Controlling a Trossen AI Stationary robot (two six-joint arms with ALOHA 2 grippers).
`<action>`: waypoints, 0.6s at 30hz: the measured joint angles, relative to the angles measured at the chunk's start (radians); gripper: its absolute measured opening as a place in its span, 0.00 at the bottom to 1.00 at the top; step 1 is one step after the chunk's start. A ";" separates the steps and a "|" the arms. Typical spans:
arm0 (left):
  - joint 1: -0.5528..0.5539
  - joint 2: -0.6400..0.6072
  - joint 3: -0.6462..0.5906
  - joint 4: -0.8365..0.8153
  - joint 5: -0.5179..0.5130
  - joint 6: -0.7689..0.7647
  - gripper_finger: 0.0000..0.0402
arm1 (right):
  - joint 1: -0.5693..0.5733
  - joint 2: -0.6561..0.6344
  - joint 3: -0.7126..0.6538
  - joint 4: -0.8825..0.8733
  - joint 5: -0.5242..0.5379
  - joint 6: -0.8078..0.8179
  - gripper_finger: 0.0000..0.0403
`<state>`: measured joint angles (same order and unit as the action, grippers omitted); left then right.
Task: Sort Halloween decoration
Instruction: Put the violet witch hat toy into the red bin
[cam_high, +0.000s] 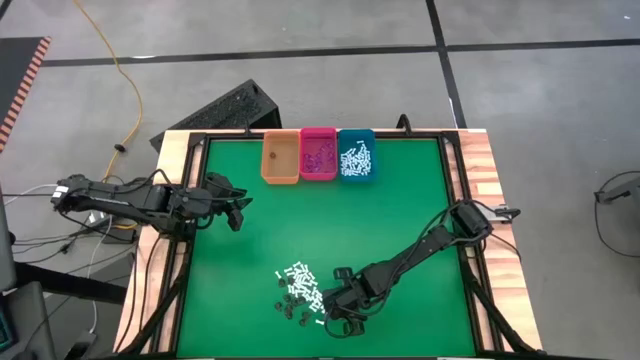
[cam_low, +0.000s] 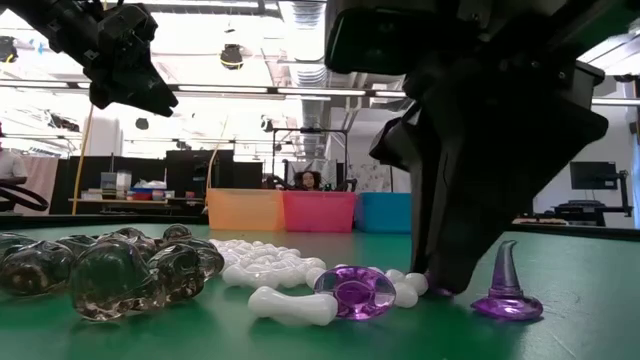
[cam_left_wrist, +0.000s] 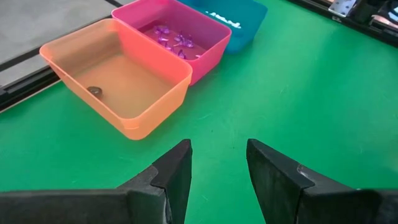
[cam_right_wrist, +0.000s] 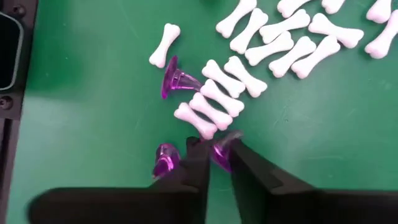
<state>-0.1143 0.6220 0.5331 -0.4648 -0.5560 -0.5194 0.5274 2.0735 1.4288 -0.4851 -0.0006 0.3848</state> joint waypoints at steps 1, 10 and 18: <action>0.000 0.000 0.000 0.000 0.000 0.000 0.36 | 0.000 0.000 0.000 -0.009 0.000 0.001 0.17; 0.000 0.000 0.000 0.000 0.000 -0.001 0.36 | -0.023 -0.022 -0.003 -0.047 -0.009 -0.030 0.04; 0.000 0.000 0.000 0.001 0.000 -0.001 0.36 | -0.109 -0.103 -0.007 -0.150 0.018 -0.099 0.04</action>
<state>-0.1143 0.6220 0.5331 -0.4634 -0.5564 -0.5201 0.4184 1.9701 1.4216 -0.6353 0.0172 0.2862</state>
